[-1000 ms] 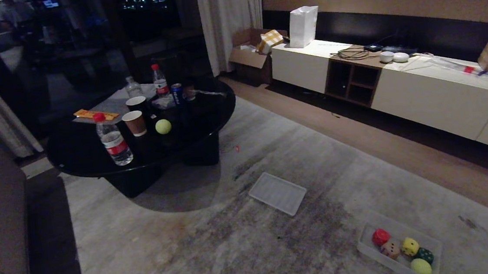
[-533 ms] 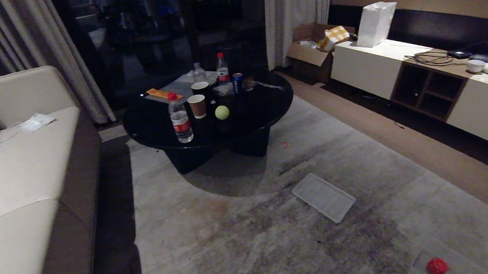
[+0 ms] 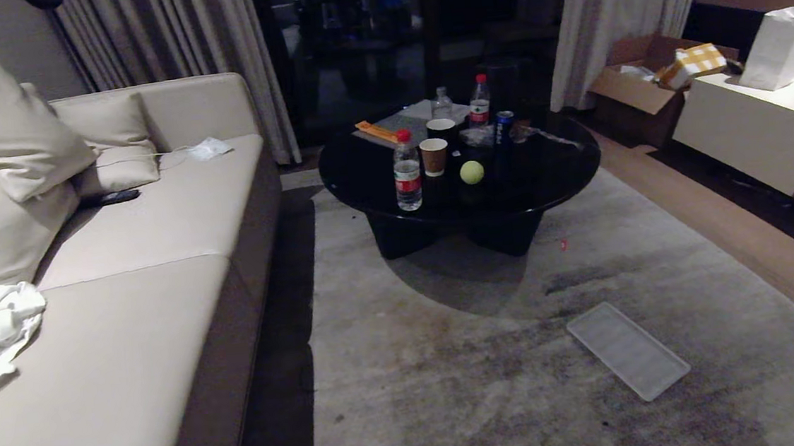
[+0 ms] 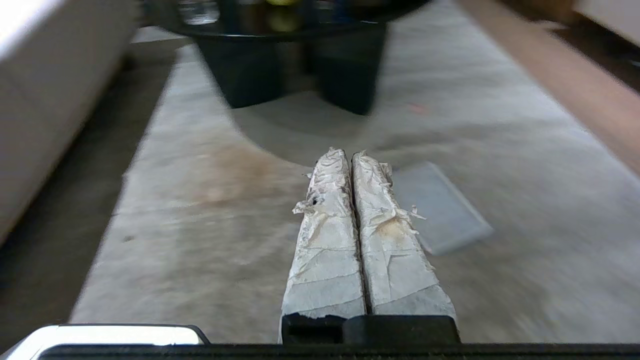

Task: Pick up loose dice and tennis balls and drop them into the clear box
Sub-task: Pick up the ball on the table

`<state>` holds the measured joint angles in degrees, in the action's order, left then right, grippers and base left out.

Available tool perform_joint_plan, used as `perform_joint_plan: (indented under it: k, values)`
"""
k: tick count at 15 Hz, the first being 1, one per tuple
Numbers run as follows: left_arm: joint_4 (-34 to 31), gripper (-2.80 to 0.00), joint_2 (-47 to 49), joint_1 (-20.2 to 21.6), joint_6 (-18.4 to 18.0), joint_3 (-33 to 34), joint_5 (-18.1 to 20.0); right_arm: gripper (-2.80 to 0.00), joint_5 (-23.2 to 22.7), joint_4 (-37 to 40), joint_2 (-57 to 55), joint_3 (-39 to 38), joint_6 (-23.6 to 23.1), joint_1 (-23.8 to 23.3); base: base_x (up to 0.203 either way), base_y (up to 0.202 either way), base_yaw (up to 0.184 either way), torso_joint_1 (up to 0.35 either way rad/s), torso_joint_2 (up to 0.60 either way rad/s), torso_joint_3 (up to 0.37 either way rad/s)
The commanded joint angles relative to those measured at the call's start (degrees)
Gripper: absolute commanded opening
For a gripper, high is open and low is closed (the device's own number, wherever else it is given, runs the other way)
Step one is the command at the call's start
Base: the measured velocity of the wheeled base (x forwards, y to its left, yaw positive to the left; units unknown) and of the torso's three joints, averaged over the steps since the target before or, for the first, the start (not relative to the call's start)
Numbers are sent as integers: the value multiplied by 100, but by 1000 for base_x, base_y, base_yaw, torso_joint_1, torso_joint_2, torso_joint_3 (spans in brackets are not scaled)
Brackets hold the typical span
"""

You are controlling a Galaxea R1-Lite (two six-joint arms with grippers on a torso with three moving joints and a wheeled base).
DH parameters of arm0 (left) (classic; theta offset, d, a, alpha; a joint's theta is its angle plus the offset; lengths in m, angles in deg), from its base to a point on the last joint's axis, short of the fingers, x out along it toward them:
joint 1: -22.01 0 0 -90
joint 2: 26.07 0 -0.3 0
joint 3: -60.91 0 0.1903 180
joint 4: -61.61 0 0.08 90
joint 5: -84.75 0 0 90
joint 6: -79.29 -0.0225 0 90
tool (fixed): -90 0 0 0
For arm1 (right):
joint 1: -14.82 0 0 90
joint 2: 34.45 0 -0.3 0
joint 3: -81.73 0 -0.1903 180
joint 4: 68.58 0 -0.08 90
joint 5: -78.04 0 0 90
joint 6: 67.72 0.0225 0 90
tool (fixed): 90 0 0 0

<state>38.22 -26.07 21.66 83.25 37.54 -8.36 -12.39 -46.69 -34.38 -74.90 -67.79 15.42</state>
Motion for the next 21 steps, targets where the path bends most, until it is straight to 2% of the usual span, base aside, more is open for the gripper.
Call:
perform_joint_plan:
  k: [1,5,10,21]
  values:
    - [2,-280,9,0,0,9,-6,-280,-1,-2,-7,-62,-1,2,0,-8,163,2,4,-1]
    - [2,-280,9,0,17,9,-6,-280,-1,-2,-7,-62,-1,2,-2,-5,129,3,2,1]
    - [20,-280,9,0,8,9,-6,-280,-1,-2,-7,-62,-1,2,15,0,2,0,-1,0]
    - [11,-280,9,0,26,9,-7,-280,-1,-2,-7,-62,-1,2,181,0,0,3,3,4]
